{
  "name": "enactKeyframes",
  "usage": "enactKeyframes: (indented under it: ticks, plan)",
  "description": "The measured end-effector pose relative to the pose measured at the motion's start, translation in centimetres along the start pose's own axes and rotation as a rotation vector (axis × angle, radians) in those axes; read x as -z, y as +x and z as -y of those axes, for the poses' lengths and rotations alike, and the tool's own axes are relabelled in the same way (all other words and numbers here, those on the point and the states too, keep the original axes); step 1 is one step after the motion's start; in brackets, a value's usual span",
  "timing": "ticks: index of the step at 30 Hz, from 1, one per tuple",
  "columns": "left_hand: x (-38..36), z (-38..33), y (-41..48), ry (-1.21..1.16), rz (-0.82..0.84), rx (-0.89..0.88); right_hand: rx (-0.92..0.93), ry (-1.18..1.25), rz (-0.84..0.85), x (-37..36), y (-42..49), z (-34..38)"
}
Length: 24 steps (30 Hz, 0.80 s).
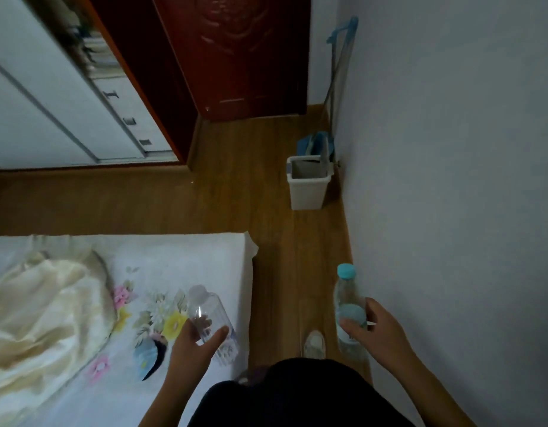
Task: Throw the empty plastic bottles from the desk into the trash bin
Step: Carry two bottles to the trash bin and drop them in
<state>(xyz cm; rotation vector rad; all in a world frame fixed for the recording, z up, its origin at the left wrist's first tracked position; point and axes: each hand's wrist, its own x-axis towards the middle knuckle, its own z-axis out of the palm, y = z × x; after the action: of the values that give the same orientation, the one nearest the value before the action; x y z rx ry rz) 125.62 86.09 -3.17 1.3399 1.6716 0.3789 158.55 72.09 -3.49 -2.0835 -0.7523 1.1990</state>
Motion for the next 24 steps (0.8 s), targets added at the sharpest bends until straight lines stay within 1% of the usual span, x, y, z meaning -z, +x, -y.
enactKeyframes:
  ticks: [5, 8, 11, 14, 16, 19, 24]
  plan:
    - [0.9, -3.1, 5.2, -0.088, -0.129, 0.092, 0.131, -0.063, 0.147, 1.4, 10.5, 10.7]
    - [1.3, -5.2, 8.8, -0.102, -0.179, 0.144, 0.183, -0.058, 0.161, 1.9, 15.8, 16.3]
    - [1.1, -7.3, 13.5, -0.092, -0.187, 0.163, 0.199, -0.035, 0.175, 1.9, 21.2, 19.5]
    - [0.9, -10.2, 19.2, -0.075, -0.166, 0.172, 0.179, -0.015, 0.159, 2.0, 25.9, 21.4]
    - [0.8, -13.1, 23.3, -0.054, -0.135, 0.146, 0.128, -0.007, 0.139, 2.6, 28.7, 22.4]
    - [0.6, -18.8, 29.0, -0.019, -0.043, 0.060, 0.041, 0.001, 0.091, 3.8, 31.8, 23.7]
    - [0.2, -28.2, 38.4, 0.030, 0.158, -0.095, 0.020, -0.016, -0.057, 6.2, 36.6, 26.1]
